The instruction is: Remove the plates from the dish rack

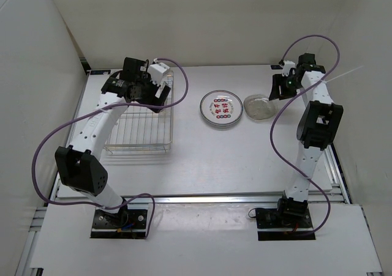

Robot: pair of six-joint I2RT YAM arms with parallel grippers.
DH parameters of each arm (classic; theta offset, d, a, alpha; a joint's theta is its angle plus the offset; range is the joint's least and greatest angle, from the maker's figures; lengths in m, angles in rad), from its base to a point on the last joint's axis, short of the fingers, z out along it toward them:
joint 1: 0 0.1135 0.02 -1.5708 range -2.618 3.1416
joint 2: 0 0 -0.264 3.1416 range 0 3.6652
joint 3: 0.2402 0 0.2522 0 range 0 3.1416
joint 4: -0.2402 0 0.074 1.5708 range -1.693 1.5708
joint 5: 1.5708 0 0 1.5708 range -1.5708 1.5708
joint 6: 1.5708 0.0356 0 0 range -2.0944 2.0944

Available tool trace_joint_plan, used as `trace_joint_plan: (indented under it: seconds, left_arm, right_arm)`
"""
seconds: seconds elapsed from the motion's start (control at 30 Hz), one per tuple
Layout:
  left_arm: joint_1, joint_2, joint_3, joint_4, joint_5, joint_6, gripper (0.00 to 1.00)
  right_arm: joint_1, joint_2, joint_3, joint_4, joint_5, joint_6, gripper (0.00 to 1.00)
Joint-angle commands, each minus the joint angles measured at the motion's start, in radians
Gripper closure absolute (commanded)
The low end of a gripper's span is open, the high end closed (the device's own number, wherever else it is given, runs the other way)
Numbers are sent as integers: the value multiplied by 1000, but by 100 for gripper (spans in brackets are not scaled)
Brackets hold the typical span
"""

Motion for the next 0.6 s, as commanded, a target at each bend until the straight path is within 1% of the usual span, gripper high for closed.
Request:
trace_joint_plan:
  seconds: [0.0,0.07,0.1,0.13,0.2,0.33,0.4,0.5,0.57]
  left_arm:
    - [5,-64,-14,26,27,-26,0]
    - [5,-64,-24,50,16,-37,0]
    - [5,-64,-36,61,5,-53,0]
    - [5,-64,-45,75,-4,-64,0]
    - [5,-64,-66,108,-4,-92,0]
    - [25,-41,-88,179,20,-178,0]
    - [35,-15,-74,198,49,-230,0]
    - [72,31,-48,242,192,-277,0]
    - [98,66,-27,271,246,-294,0]
  right_arm:
    - [-6,-5,24,22,-3,-4,31]
    - [-6,-15,24,22,-3,5,27]
    - [-6,-25,24,22,-3,17,21]
    - [-6,-41,24,22,-3,17,9]
    - [-6,-59,24,31,7,40,0]
    - [-6,-128,24,54,44,89,0]
    - [-6,-185,-7,54,53,89,0]
    - [-6,-274,-79,54,34,77,0]
    - [-6,-327,-131,54,33,65,0]
